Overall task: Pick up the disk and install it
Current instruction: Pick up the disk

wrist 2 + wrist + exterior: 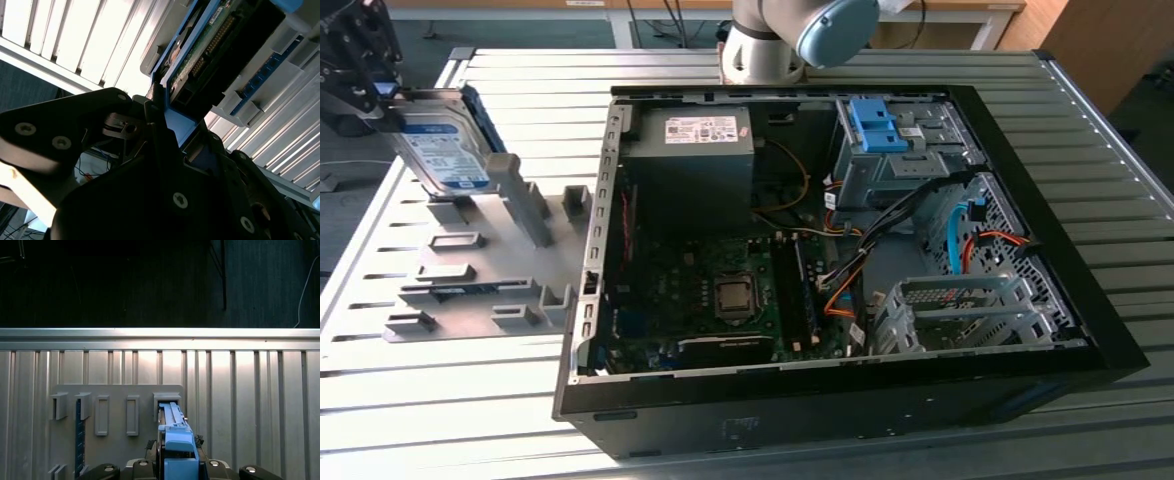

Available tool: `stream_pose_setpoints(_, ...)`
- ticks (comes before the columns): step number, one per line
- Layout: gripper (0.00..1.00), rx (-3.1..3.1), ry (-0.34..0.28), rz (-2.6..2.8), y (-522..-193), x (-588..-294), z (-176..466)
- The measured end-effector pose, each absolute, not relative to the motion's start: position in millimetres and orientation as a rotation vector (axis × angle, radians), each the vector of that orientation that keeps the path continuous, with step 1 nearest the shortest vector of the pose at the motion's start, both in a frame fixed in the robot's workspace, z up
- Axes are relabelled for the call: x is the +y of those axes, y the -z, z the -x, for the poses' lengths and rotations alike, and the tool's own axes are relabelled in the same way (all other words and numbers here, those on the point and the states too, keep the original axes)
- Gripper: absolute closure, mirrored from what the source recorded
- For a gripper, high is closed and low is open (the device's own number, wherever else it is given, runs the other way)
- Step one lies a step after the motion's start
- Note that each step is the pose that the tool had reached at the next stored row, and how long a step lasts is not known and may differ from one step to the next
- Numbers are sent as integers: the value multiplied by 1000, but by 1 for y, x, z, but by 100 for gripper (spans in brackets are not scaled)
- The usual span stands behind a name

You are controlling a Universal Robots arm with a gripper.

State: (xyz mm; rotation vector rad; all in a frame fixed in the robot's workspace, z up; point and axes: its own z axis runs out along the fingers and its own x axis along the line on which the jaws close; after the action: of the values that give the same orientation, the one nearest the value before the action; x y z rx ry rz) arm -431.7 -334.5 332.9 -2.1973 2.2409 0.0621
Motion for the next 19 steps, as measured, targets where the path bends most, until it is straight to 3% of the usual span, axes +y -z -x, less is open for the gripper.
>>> stream_pose_setpoints(19, 63, 2241, -62, 2197, -339, -334, 432)
